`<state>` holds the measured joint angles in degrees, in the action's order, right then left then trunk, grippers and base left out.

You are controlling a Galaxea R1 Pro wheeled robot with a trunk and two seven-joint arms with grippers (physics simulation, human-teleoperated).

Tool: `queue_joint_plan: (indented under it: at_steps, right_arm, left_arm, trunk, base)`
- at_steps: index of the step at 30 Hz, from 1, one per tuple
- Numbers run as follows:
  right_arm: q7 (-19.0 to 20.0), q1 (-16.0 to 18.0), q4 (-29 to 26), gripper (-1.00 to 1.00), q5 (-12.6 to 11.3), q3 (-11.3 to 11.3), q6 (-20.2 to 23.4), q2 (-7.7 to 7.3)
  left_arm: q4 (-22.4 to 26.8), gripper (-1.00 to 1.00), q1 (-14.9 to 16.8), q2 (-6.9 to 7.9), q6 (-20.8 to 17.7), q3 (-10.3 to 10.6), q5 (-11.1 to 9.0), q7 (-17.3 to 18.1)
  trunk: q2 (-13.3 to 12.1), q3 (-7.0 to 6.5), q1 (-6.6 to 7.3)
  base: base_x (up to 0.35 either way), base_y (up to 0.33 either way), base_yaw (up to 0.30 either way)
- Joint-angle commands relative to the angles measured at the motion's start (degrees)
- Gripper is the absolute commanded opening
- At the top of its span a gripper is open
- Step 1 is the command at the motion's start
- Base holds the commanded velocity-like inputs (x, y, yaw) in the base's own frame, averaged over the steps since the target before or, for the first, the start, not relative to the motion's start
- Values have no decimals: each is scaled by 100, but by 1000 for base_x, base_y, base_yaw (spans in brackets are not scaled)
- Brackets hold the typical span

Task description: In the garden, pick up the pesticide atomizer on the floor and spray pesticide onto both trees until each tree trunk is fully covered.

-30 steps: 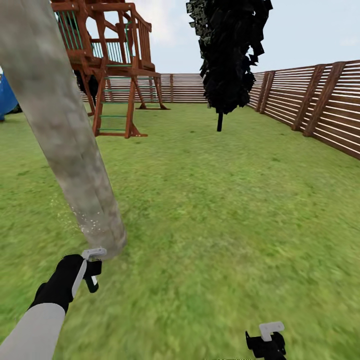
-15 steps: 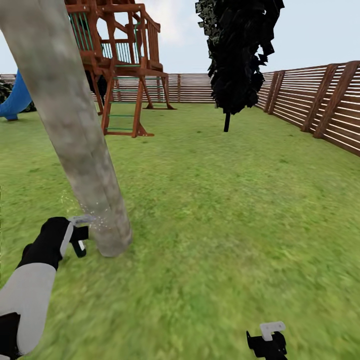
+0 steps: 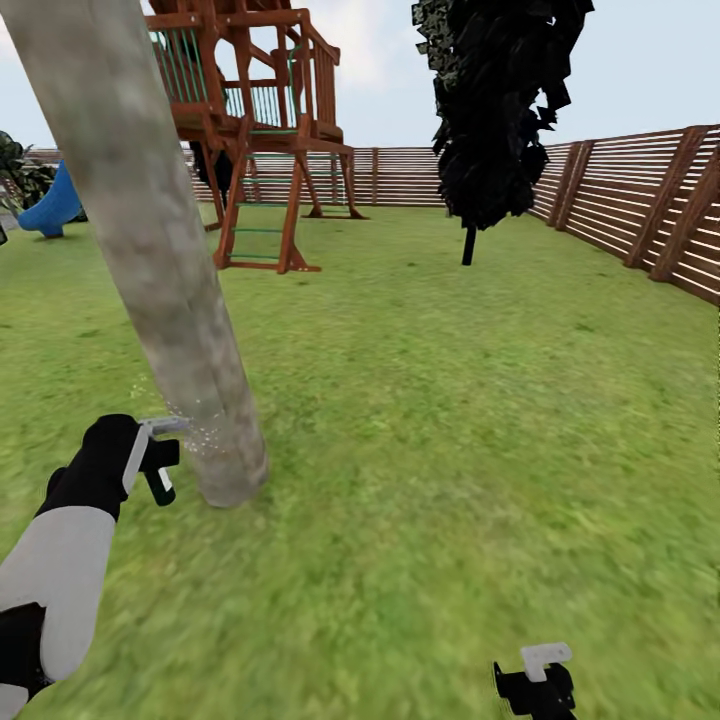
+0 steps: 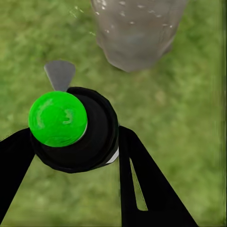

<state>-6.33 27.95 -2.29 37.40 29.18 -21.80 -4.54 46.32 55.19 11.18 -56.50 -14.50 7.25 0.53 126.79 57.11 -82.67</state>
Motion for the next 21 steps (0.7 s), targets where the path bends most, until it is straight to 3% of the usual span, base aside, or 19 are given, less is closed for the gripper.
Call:
queue_joint_plan:
  at_steps: [1,11,21]
  right_arm:
    - [0,0,0,100,0,0,0,-1]
    - [0,0,-1,100,-5,0,0,6]
    - [0,0,0,100,-5,0,0,14]
  left_arm:
    - [0,-100,0,-1,-1,0,4,0]
    - [0,-100,0,-2,-1,0,4,-7]
    - [0,-100,0,7,-1,-7,13,-9]
  trunk:
    - [0,0,0]
    - [0,0,0]
    - [0,0,0]
  base:
    - [0,-275,0]
    - [96,-276,0]
    - [9,-275,7]
